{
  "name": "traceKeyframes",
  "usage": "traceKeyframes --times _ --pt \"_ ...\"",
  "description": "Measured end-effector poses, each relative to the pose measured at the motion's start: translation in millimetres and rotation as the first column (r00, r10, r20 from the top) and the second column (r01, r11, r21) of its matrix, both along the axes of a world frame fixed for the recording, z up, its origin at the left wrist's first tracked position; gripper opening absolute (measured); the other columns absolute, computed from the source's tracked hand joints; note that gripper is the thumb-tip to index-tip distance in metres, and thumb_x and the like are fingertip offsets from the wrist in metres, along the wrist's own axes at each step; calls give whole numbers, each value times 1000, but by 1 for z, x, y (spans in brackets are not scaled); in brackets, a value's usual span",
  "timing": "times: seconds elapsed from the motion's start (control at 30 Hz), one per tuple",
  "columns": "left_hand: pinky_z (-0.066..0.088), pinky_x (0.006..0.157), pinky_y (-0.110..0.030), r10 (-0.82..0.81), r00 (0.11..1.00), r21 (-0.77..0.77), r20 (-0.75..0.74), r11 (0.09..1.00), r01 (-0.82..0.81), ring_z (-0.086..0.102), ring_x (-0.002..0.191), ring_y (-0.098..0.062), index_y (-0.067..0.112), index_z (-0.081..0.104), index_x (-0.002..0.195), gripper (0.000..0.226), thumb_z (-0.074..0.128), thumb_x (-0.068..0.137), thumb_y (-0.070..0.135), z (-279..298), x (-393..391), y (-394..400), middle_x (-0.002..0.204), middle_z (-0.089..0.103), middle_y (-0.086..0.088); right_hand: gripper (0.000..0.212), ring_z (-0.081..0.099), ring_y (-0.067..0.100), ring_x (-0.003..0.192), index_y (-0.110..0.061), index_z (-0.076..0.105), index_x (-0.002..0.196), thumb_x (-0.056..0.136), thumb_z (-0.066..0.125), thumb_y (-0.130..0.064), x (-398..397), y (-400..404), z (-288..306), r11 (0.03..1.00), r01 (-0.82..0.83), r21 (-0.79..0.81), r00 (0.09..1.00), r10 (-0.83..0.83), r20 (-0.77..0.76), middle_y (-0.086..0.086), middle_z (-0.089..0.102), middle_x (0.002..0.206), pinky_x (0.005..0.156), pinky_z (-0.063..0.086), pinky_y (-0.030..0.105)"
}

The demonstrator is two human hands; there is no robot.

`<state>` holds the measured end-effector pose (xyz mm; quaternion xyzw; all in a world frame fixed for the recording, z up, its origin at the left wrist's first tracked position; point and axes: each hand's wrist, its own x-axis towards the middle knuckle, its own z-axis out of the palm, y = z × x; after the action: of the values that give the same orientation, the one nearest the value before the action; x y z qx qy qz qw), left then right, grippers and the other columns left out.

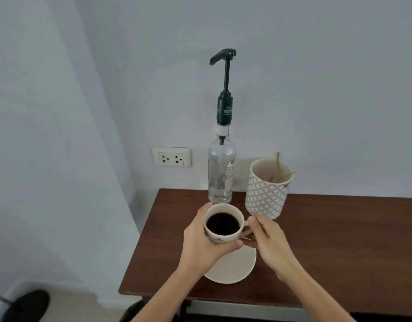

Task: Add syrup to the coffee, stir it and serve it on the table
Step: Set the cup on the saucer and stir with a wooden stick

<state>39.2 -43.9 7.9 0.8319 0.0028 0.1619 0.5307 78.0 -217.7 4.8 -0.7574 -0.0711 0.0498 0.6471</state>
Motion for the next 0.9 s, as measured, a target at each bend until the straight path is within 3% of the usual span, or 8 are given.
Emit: traceKeyframes --times 0.1,0.2,0.37,0.47,0.57,0.67,0.77,0.9 --pt "39 89 2 1 1000 -11 -18 1000 -1 52 111 25 57 46 115 87 99 51 36 -11 -6 -3 113 56 51 34 72 22 90 -9 67 83 103 43 -22 -7 -2 -8 1000 7 -20 1000 -7 -4 8 75 86 83 61 40" --pt "39 93 2 -10 999 -24 -53 1000 9 51 116 23 42 46 134 99 99 51 41 -22 -11 -3 116 63 37 34 70 25 89 -16 65 77 102 44 -23 -13 -4 -15 999 14 -43 1000 -14 -4 5 72 81 84 60 42" --pt "39 98 0 -27 998 11 -51 1000 27 50 122 20 26 49 142 105 99 51 42 -27 -13 -3 124 62 27 30 69 25 89 -16 63 80 102 44 -22 -18 -5 -21 1000 9 -8 1000 -9 0 5 71 83 85 60 44" --pt "37 99 1 -28 998 29 -64 999 30 48 124 20 26 46 145 111 97 50 48 -29 -15 -2 129 59 27 22 69 18 92 -21 64 88 101 46 -20 -21 -5 -18 999 7 -40 1000 -6 25 1 72 89 82 59 33" --pt "36 105 -5 -36 996 29 -87 999 39 48 130 10 35 32 152 123 94 48 59 -29 -17 0 140 56 22 12 71 7 87 -27 62 94 98 53 -21 -19 -11 -9 991 42 -126 998 -35 58 -7 75 90 77 57 25" --pt "20 127 -39 -43 993 88 -107 995 53 35 138 8 58 4 148 129 87 50 67 -26 -21 1 145 43 33 4 73 5 84 -28 60 96 92 62 -27 -6 -29 12 969 230 -90 961 -211 176 -4 77 86 80 59 32" --pt "-4 126 -40 -60 993 185 -105 980 79 17 144 7 81 -18 126 123 78 50 75 -29 -24 0 158 23 27 22 68 -1 84 -22 58 101 85 73 -27 14 -52 45 892 443 -95 848 -381 368 -8 73 90 73 53 15" --pt "-1 126 -46 -56 995 172 -88 983 70 11 143 6 78 -20 126 117 71 52 79 -34 -25 0 158 15 23 37 60 13 100 -22 64 105 75 82 -30 47 -70 64 818 496 -293 792 -287 538 -3 62 108 83 51 29"
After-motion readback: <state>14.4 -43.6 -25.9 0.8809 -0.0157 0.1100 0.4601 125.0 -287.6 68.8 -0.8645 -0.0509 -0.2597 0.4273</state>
